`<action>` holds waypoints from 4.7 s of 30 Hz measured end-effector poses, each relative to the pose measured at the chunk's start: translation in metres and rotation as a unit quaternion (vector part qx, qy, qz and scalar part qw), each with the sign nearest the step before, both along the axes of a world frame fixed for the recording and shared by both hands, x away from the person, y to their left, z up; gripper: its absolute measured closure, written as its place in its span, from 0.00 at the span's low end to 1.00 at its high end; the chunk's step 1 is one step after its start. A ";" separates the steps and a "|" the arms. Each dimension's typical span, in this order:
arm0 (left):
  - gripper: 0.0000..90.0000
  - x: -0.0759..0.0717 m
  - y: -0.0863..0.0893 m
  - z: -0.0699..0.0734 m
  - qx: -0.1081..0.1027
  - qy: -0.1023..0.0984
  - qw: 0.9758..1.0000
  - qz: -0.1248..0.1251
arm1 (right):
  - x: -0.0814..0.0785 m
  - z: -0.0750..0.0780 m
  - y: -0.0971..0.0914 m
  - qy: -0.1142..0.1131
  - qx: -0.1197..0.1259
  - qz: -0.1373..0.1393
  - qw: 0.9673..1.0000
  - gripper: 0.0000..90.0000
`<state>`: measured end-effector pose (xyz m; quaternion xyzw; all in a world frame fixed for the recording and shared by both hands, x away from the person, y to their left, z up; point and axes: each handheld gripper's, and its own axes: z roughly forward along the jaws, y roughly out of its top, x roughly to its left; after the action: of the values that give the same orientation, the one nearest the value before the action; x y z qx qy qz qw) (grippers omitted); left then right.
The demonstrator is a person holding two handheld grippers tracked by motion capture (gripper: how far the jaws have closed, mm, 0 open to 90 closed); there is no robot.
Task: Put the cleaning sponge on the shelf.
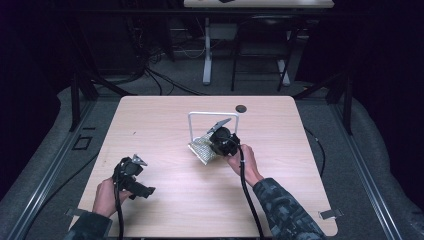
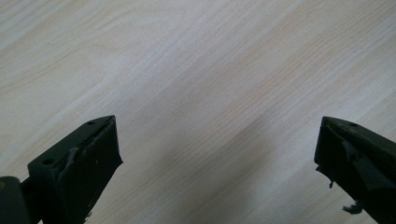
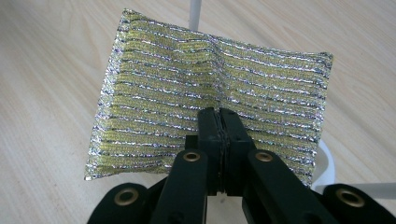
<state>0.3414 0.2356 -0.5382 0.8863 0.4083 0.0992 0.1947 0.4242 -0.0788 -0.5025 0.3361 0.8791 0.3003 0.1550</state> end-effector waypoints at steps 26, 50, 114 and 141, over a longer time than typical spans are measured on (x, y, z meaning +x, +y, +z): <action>0.00 0.000 0.000 0.000 -0.001 0.000 1.000 -0.001 | 0.022 -0.017 0.007 -0.009 -0.028 -0.046 0.998 0.99; 0.00 0.000 0.000 0.000 0.000 0.001 1.000 -0.002 | 0.030 -0.028 0.005 -0.001 -0.021 -0.062 0.998 0.98; 0.00 -0.001 0.000 0.000 -0.001 0.001 1.000 -0.001 | -0.052 0.038 -0.062 -0.015 0.033 -0.026 0.999 0.15; 0.00 0.001 -0.004 -0.002 0.015 -0.006 1.000 -0.014 | -0.077 -0.010 -0.135 0.027 -0.005 -0.084 0.996 0.10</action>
<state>0.3429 0.2312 -0.5399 0.8942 0.3929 0.1084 0.1850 0.3477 -0.2140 -0.5125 0.4157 0.8531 0.2728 0.1580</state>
